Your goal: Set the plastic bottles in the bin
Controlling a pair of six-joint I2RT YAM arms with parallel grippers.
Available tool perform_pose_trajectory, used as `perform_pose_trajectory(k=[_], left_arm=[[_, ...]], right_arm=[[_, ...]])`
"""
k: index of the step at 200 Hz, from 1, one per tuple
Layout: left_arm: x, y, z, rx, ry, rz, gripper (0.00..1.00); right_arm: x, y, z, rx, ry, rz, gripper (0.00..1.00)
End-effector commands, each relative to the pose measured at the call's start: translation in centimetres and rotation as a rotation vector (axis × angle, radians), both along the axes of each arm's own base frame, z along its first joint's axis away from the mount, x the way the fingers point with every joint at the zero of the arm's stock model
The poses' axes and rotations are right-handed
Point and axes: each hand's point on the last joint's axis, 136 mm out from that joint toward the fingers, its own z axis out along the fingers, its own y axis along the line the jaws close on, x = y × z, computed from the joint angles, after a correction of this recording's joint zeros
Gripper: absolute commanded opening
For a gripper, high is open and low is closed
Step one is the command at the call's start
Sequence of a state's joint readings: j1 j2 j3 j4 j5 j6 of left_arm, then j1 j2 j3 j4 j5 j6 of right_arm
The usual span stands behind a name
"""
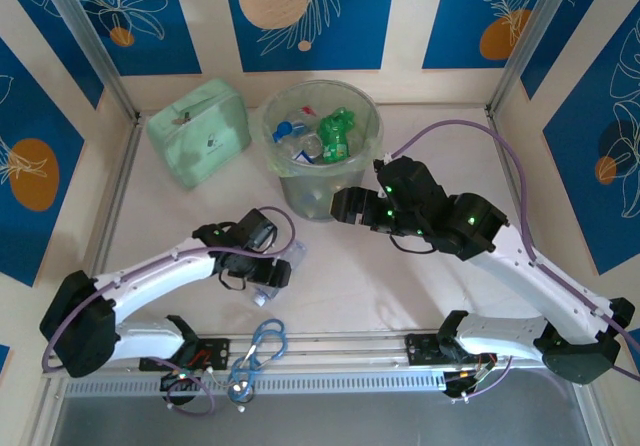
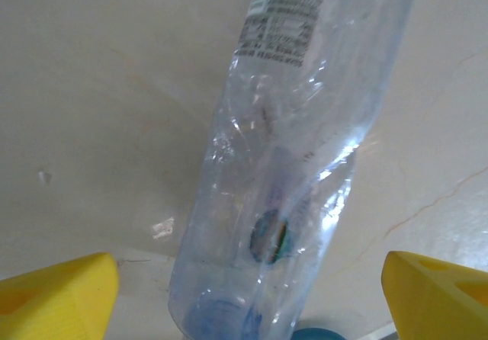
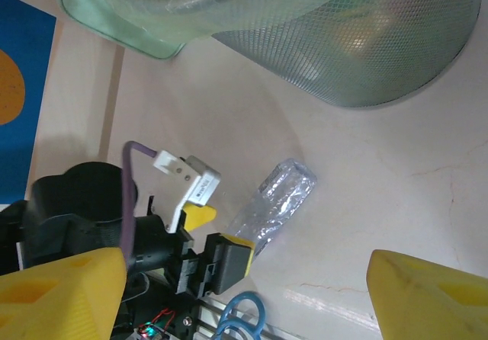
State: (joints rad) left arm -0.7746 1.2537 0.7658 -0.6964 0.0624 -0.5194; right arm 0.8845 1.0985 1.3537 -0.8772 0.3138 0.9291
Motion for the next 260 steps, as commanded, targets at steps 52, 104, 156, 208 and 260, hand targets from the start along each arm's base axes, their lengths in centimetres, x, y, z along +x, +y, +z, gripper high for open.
perform_pose_trajectory(k=[52, 104, 156, 208, 260], left_arm=[[-0.2, -0.8, -2.5, 0.031, 0.066, -0.029, 0.79], [-0.3, -1.4, -3.2, 0.036, 0.102, -0.057, 0.63], [0.4, -2.1, -0.7, -0.030, 0.035, -0.057, 0.53], [1.5, -3.1, 7.7, -0.177, -0.138, -0.082, 0.51], [1.4, -2.0, 19.8, -0.284, -0.329, -0.091, 0.53]], right_arm=[[-0.1, 0.9, -1.9, -0.005, 0.056, 0.005, 0.86], [0.4, -0.6, -2.8, 0.004, 0.102, -0.058, 0.85], [0.8, -2.7, -3.9, 0.022, 0.170, -0.148, 0.84], [1.0, -3.6, -3.5, 0.055, 0.173, -0.172, 0.84], [0.8, -4.8, -1.5, 0.075, 0.116, -0.175, 0.84]])
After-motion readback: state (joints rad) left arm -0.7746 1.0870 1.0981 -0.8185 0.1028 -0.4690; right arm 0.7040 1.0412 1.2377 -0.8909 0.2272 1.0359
